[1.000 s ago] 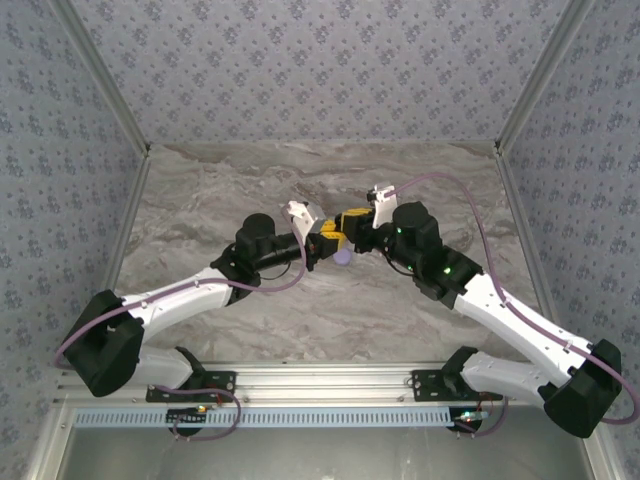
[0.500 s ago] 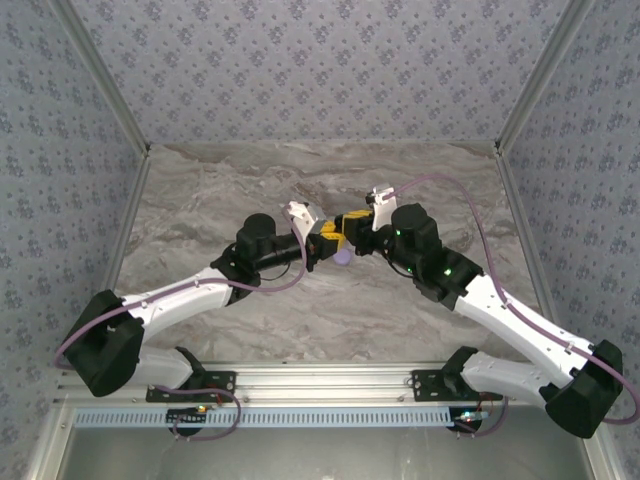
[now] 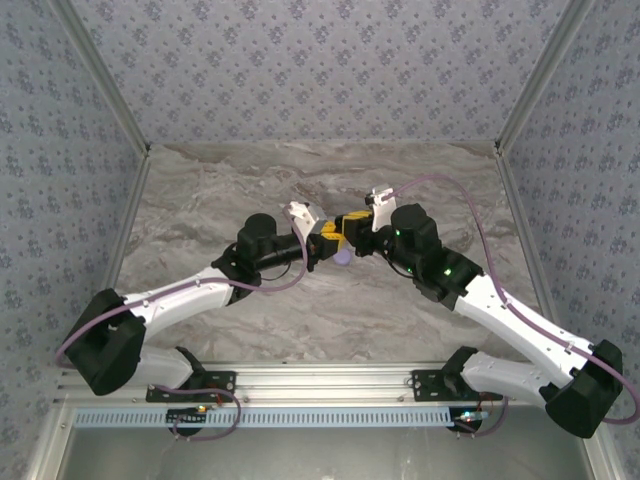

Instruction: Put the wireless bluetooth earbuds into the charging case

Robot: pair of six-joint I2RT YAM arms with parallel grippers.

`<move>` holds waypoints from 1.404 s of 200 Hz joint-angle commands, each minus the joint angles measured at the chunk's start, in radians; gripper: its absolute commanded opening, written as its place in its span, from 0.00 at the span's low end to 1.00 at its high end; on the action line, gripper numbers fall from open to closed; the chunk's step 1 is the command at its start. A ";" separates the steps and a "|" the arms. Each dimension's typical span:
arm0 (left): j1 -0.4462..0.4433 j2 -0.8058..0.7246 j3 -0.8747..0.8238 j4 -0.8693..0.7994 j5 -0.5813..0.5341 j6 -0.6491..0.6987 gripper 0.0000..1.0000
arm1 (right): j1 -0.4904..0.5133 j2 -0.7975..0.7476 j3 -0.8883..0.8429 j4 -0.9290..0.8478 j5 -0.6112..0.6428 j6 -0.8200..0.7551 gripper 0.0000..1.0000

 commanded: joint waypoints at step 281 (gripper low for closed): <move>0.000 -0.004 0.043 0.070 -0.002 -0.002 0.00 | -0.007 0.013 0.039 -0.096 -0.085 -0.139 0.18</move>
